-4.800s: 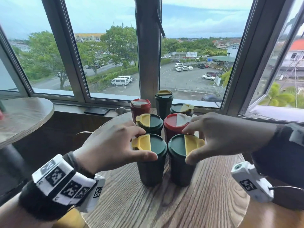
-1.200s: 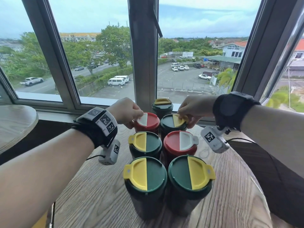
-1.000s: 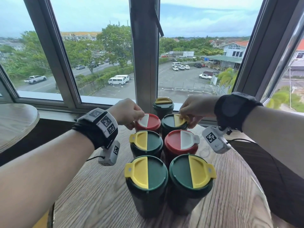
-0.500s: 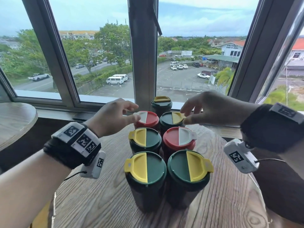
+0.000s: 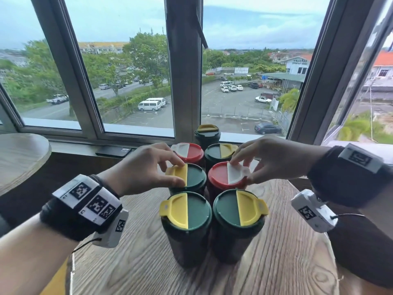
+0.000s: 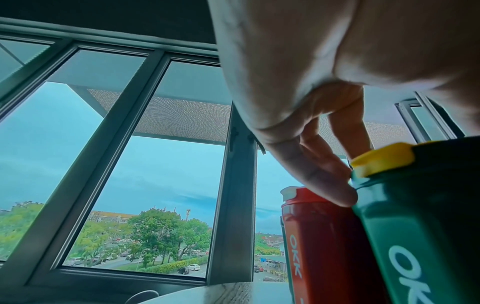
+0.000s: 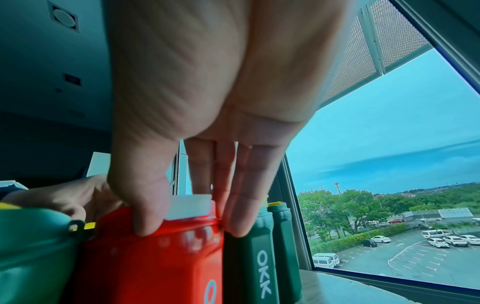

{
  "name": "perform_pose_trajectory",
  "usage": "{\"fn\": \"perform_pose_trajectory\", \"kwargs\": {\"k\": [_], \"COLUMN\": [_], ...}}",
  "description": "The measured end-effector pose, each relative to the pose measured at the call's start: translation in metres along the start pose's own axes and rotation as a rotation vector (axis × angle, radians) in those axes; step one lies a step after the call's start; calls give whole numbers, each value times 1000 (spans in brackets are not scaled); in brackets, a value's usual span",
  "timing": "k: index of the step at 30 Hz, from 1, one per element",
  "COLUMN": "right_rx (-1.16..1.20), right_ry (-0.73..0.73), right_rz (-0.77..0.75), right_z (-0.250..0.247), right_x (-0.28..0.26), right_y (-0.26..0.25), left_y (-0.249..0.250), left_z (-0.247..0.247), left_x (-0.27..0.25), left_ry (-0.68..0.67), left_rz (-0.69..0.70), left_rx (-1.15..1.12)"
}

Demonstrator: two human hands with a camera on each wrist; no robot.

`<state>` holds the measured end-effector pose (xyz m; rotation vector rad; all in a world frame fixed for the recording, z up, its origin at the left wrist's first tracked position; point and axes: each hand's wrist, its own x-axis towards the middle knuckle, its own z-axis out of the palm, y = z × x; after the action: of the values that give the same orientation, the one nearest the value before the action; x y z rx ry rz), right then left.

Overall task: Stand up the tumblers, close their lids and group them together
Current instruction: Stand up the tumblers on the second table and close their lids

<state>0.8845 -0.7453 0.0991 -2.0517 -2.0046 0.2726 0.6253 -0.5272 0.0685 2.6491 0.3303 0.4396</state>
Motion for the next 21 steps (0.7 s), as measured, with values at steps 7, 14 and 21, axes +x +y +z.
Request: {"fn": "perform_pose_trajectory", "kwargs": {"k": [7,14,21], "right_rx": [65,116,63], "right_ry": [25,38,115], "right_rz": [-34,-37,88], "right_z": [3,6,-33], "right_x": [-2,-4,15], "right_y": [10,13,21], "left_y": [1,1,-10], "left_z": [5,6,-7], "left_x": [-3,-5,18], "left_ry": [49,46,180], "left_rz": [-29,-23,-65], "left_rx": [-23,7,9]}}
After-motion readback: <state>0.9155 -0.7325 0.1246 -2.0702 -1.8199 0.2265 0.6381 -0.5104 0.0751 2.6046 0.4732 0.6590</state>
